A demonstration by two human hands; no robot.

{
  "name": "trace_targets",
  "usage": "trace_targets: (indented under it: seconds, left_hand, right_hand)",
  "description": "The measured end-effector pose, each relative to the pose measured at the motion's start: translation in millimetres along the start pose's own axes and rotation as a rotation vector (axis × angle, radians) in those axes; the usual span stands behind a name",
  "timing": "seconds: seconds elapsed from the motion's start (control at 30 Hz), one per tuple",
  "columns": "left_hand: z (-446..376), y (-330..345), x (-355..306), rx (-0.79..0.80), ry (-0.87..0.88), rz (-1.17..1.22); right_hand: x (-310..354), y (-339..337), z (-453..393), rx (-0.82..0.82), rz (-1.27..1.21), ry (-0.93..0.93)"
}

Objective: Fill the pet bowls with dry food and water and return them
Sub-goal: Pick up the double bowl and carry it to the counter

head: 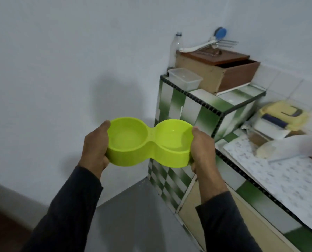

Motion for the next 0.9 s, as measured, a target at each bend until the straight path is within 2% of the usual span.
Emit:
trace_targets:
  seconds: [0.37,0.7,0.9]
  left_hand:
    - [98.7,139.4,68.4,0.348,-0.053,-0.08]
    - [249.6,247.0,170.5,0.617,-0.137,-0.166]
    - [343.1,298.2,229.2,0.727,-0.207,-0.229]
  right_hand:
    - [-9.0,-200.5,50.7,-0.351,-0.054,0.004]
    - [-46.2,-405.3,139.7,-0.601,-0.044,0.062]
    - [-71.0,-510.4,202.1,-0.757,-0.042,0.078]
Point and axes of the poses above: each hand's wrist, its own z-axis away from the middle knuckle, its own y-axis out of the palm, x = y × z, the point moved 3 cm from there along -z, towards the middle knuckle, and after that the axes turned 5 degrees about x, right-handed, at the moved point
